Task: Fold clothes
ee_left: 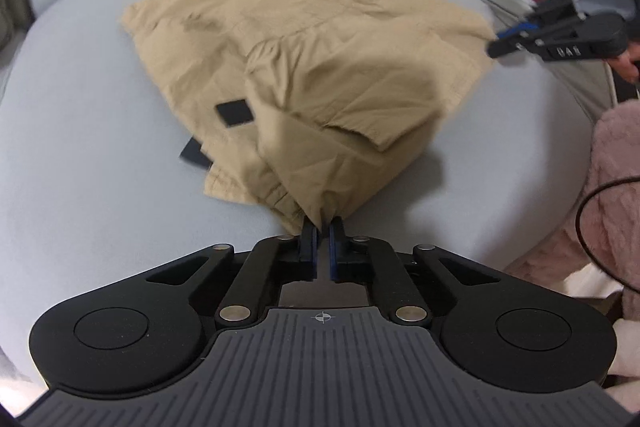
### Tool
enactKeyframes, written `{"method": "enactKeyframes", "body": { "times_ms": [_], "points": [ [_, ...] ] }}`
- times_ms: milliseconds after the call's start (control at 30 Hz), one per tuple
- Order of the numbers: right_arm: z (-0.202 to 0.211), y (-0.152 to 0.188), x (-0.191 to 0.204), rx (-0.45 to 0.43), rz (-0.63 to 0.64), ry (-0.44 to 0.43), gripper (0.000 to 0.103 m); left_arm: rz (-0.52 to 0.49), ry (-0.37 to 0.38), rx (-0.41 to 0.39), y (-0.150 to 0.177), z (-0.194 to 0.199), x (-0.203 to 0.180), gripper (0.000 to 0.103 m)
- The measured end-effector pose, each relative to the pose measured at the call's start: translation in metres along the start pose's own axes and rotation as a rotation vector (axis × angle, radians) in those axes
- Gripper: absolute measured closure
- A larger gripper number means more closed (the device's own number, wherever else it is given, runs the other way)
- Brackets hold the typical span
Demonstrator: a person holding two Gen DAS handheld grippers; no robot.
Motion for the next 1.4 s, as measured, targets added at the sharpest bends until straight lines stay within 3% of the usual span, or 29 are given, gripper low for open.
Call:
{"method": "enactKeyframes", "body": {
  "times_ms": [100, 167, 233, 333, 467, 600, 633, 700, 833, 1000, 1100, 1233, 1267, 1400],
  "points": [
    [0.004, 0.009, -0.015, 0.012, -0.074, 0.018, 0.098, 0.011, -0.1, 0.068, 0.016, -0.005, 0.014, 0.095],
    [0.012, 0.012, -0.02, -0.01, -0.111, 0.008, 0.09, 0.072, -0.079, 0.012, 0.018, 0.01, 0.016, 0.078],
    [0.028, 0.01, -0.014, -0.075, -0.135, -0.03, 0.089, 0.136, -0.013, -0.119, 0.008, 0.032, 0.009, 0.071],
    [0.037, -0.003, 0.01, -0.16, -0.122, -0.096, 0.089, 0.143, 0.043, -0.24, -0.015, 0.04, -0.012, 0.071],
    [0.028, -0.023, 0.045, -0.204, -0.016, -0.117, 0.089, 0.11, -0.034, -0.227, -0.044, 0.006, -0.031, 0.072],
    [-0.008, -0.03, 0.039, -0.144, 0.052, 0.04, 0.096, 0.338, 0.006, -0.177, -0.041, -0.023, 0.003, 0.092],
    [-0.018, -0.026, 0.024, -0.106, 0.024, 0.091, 0.099, 0.381, 0.022, -0.175, -0.038, -0.021, 0.01, 0.097],
    [-0.017, -0.017, -0.01, -0.074, -0.091, 0.132, 0.093, 0.434, 0.035, -0.177, -0.033, -0.013, 0.022, 0.097],
    [0.007, -0.014, -0.043, -0.1, -0.191, 0.143, 0.093, 0.403, 0.052, -0.276, -0.029, 0.019, 0.023, 0.094],
    [0.025, -0.055, -0.028, -0.218, -0.198, 0.027, 0.093, 0.311, 0.078, -0.384, -0.071, 0.03, 0.001, 0.092],
    [0.017, -0.089, 0.005, -0.245, -0.123, -0.067, 0.093, 0.236, 0.032, -0.349, -0.106, 0.005, -0.011, 0.089],
    [-0.02, -0.116, 0.037, -0.197, -0.034, -0.069, 0.093, 0.266, -0.068, -0.317, -0.126, -0.031, 0.008, 0.089],
    [-0.03, -0.116, 0.036, -0.182, -0.035, -0.059, 0.096, 0.281, -0.085, -0.304, -0.128, -0.039, 0.013, 0.093],
    [-0.076, -0.113, 0.036, -0.076, -0.035, -0.02, 0.1, 0.397, -0.012, -0.232, -0.127, -0.069, 0.031, 0.094]
  ]
}}
Point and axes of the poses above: each gripper's, at about its wrist camera, not at the fingertips, and z roughly against the way its jaws point, x to its left, y to its underside, the point moved 7 cm from there along -z, roughly the way its jaws point, and after that the axes turned 4 degrees about x, right-handed, at the moved point
